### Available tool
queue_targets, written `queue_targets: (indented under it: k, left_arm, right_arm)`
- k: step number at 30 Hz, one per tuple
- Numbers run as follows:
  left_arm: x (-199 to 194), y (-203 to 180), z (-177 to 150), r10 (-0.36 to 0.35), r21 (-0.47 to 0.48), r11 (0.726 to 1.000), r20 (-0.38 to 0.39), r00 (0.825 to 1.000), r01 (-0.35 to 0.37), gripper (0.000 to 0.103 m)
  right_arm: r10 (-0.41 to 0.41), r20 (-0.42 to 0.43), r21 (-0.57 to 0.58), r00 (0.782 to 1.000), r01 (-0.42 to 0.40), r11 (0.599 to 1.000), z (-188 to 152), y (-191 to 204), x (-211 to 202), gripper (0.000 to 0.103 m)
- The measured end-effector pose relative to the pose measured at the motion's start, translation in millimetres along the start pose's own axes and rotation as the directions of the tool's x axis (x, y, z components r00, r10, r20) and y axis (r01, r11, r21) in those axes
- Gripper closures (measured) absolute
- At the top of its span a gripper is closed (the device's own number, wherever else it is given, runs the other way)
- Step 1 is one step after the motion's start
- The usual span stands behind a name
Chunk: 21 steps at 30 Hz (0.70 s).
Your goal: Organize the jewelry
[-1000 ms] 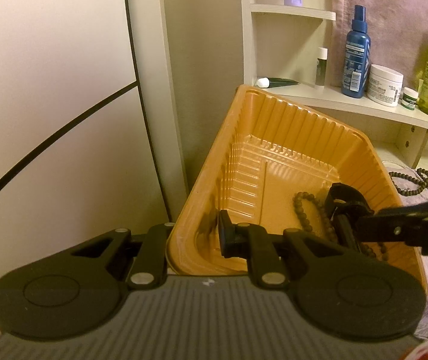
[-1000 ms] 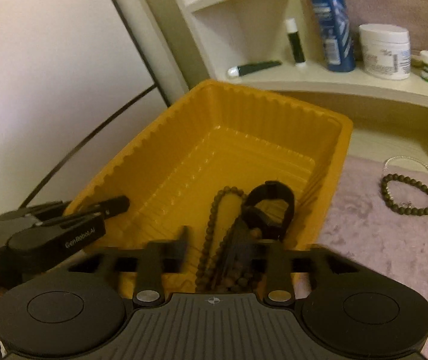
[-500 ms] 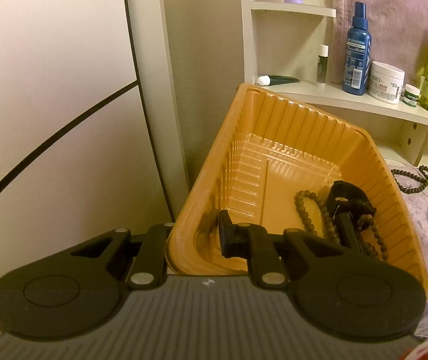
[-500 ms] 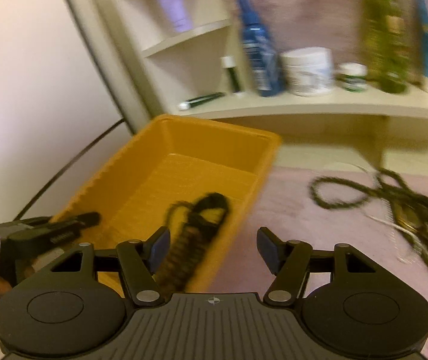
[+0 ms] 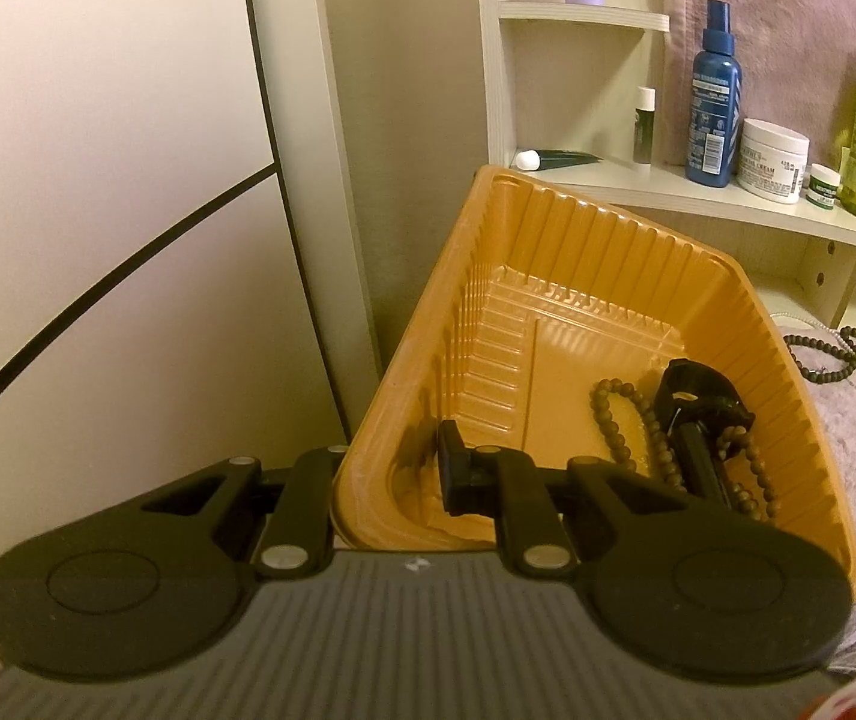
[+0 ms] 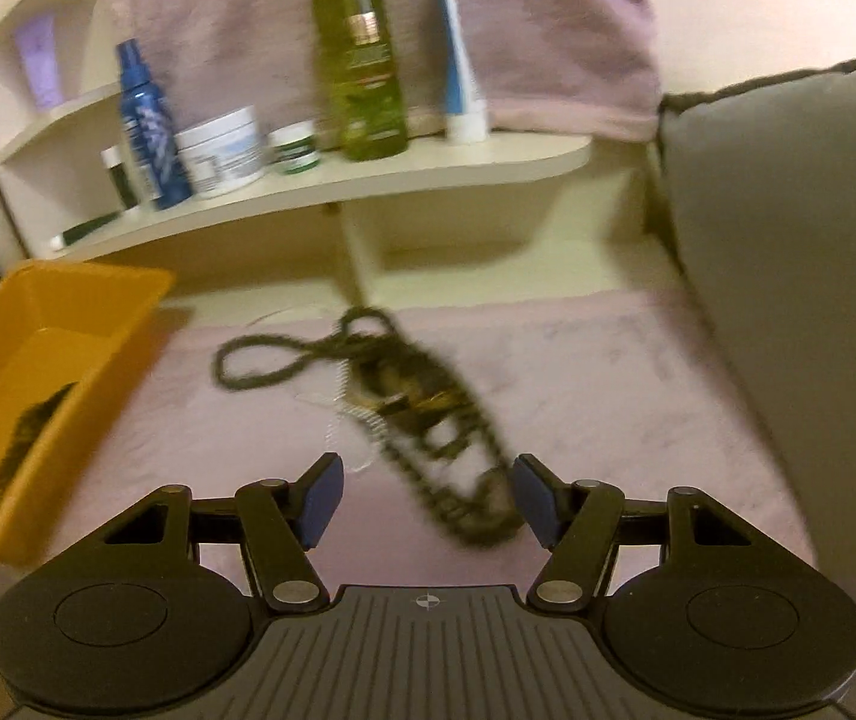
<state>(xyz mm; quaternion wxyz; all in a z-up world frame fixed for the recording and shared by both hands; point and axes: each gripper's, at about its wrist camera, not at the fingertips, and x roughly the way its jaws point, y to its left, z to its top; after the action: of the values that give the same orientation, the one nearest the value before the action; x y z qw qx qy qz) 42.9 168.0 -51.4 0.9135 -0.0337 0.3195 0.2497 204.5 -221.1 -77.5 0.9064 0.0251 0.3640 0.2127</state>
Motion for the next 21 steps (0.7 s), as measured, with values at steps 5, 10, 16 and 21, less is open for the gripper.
queue_targets:
  k: [5,10,16,21]
  left_arm:
    - [-0.7,0.1,0.0,0.001,0.002,1.0,0.0,1.0,-0.001,0.089]
    - [-0.9,0.7,0.3,0.001,0.002,1.0,-0.002,1.0,-0.001,0.089]
    - [-1.3,0.4,1.8,0.0,0.003,1.0,0.002,1.0,0.0,0.089]
    - [-2.4,0.3,1.5,-0.001,0.003,1.0,0.005,1.0,0.001,0.089]
  right_arm:
    - [0.007,0.013,-0.068,1.0,-0.006,0.998,7.1,4.6,11.8,0.058]
    - [-0.016,0.019,-0.092,1.0,0.017,0.996,11.7,13.4,27.7,0.067]
    - [-0.01,0.023,-0.028,1.0,0.011,1.0,16.3,7.9,34.6,0.086]
    - [0.018,0.03,0.122,0.999,-0.021,0.992,19.9,-2.3,24.1,0.088]
